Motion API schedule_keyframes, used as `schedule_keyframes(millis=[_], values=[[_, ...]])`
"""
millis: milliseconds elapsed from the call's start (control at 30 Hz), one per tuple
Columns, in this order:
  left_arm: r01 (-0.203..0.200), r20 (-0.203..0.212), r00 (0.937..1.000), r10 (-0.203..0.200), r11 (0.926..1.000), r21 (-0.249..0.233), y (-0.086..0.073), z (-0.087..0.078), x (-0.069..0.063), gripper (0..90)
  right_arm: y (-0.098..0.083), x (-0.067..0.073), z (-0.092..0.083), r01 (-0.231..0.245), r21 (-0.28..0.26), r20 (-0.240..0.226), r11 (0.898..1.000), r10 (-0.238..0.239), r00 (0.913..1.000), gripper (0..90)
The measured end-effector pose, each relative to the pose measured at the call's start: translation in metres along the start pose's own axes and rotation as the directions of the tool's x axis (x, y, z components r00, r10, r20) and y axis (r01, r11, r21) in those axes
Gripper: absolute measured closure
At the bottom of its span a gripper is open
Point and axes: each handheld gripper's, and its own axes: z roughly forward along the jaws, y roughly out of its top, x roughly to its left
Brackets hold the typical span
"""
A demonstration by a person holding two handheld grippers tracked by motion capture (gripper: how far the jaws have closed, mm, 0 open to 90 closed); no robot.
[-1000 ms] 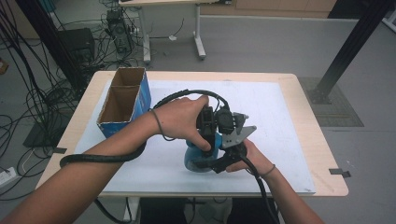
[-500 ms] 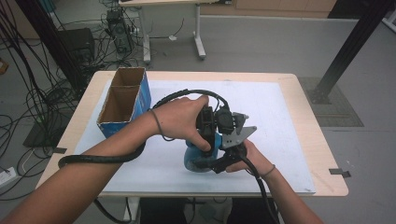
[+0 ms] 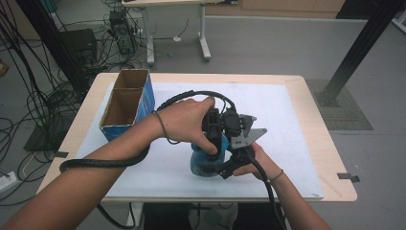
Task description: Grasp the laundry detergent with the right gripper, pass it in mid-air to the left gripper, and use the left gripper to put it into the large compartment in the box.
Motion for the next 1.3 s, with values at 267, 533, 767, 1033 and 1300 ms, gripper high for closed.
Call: schedule_keyframes(millis=[267,533,767,1033,1300], values=[[0.009,-0.006,0.9999,-0.009,1.0,0.001,0.0,0.0,0.001,37.7,-0.006,0.001,-0.003,-0.038,-0.012,-0.005,0.999,0.037,0.9993,1.5],[0.011,-0.01,0.9999,-0.011,0.9999,0.01,0.001,-0.002,0.003,37.6,-0.005,0.001,-0.002,-0.03,-0.01,-0.006,0.999,0.03,0.9995,1.4],[0.026,-0.011,0.9996,-0.025,0.9996,0.013,0.001,-0.001,0.006,37.6,-0.006,0.002,-0.011,-0.035,0.001,0.015,0.999,0.035,0.9993,1.2],[0.041,-0.008,0.9991,-0.041,0.9991,0.007,-0.004,-0.003,0.009,37.6,-0.008,0.003,-0.018,-0.038,0.004,0.026,0.999,0.037,0.999,1.2],[0.068,-0.002,0.9977,-0.068,0.9976,-0.007,-0.011,-0.006,0.015,37.6,-0.011,0.005,-0.027,-0.043,0.0,0.05,0.999,0.043,0.9978,1.2]])
